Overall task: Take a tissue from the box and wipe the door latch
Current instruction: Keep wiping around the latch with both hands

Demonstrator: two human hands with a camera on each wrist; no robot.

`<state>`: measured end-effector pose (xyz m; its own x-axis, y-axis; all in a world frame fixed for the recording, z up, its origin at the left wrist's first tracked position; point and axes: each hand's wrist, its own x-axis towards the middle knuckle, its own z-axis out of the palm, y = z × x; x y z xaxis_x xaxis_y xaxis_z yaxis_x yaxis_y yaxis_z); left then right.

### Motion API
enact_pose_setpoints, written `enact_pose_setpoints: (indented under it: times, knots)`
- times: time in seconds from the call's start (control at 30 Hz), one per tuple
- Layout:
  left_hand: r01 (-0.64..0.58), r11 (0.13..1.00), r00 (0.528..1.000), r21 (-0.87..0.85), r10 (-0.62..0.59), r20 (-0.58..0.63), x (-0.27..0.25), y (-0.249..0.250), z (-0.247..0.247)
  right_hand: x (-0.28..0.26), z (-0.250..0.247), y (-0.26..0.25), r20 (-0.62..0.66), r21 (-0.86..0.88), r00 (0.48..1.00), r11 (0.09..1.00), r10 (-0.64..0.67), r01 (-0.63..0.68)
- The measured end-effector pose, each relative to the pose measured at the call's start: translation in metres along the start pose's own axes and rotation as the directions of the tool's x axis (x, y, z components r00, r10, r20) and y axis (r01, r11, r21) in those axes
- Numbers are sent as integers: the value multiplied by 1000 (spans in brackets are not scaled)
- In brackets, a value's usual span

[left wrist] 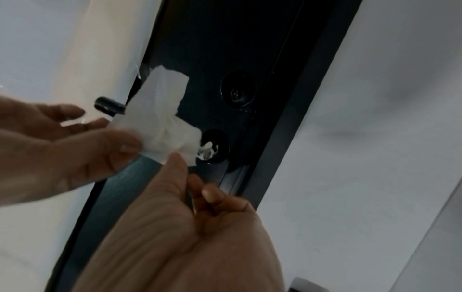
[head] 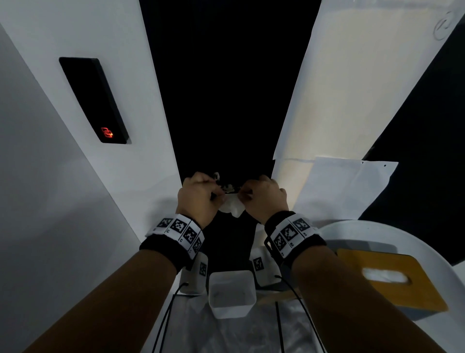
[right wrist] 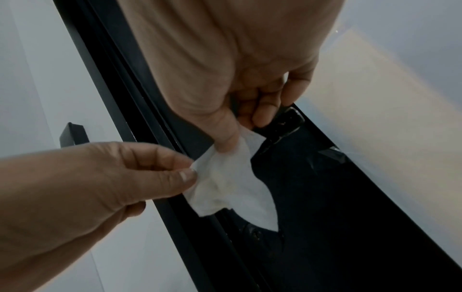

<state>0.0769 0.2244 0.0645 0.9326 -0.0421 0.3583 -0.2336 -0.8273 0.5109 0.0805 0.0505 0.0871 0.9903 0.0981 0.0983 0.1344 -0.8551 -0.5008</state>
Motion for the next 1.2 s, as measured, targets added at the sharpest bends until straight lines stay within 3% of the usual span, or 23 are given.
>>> enact_pose_setpoints:
  times: [0.2, 0.33, 0.5, 0.63, 0.73, 0.97, 1.2]
  knots:
    - [-82, 995, 984, -51, 73, -164, 3, 14, 4, 16, 1, -6, -81, 1, 996, 999, -41, 42]
    - [-125, 992, 989, -6, 124, -85, -4, 17, 17, 24, 3, -4, -62, -2, 998, 1000, -23, 23]
    - [-172, 980, 973, 103, 186, -138, 3, 18, 31, 23, -3, 5, -74, -5, 996, 999, -52, 52]
    - [-169, 974, 975, 149, 187, -123, 3, 20, 32, 17, -16, 23, -168, -67, 984, 996, -64, 53]
    - [-165, 968, 977, 188, 187, -105, 6, 25, 30, 13, -20, 31, -122, -171, 987, 982, -103, 82]
    - [-179, 963, 976, 203, 200, -90, 10, 23, 37, 12, -14, 34, -41, -237, 981, 956, -188, 174]
    - [-78, 988, 983, 135, 99, -156, 8, 35, 37, 11, -16, 36, -40, -225, 984, 961, -176, 162]
